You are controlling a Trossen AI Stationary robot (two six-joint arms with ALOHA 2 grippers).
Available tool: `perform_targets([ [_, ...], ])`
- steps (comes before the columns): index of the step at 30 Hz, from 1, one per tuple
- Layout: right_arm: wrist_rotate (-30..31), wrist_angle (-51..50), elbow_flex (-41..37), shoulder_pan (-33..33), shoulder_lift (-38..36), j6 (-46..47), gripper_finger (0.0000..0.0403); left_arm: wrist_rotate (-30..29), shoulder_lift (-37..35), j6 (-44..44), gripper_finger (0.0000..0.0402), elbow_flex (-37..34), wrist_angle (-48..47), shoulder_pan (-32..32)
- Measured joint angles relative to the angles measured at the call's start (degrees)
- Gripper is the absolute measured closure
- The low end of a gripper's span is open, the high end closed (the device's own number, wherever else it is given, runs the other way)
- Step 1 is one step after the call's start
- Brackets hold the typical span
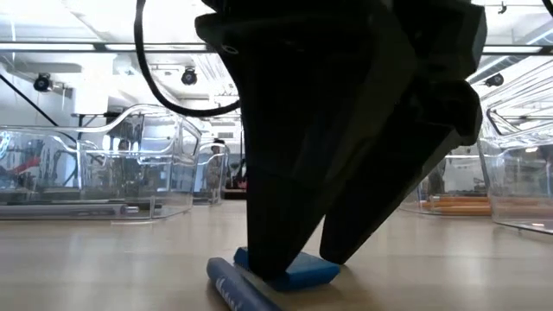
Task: Sort crayons/erasers/pens/pencils in bins
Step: Put the blue eraser into the bottom transparent bin
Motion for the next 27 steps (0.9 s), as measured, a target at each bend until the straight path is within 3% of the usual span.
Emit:
perform_targets([
  [8, 1.2, -1.5, 0.0, 0.0, 0.3, 0.0, 0.0211, -0.1, 0.0, 0.0, 0.0359, 0.0, 0.0, 0.0],
  [19, 2.5, -2.7, -0.4, -0.1, 0.6, 3.1, 0.0321, -3.1, 0.0, 0.9, 0.0359, 0.0, 0.1, 0.0],
  [27, 1.4, -3.2, -0.5, -0.2, -0.1, 1.1, 0.0374, -3.1, 0.0, 0.9, 0.0359, 0.0, 0.1, 0.0],
])
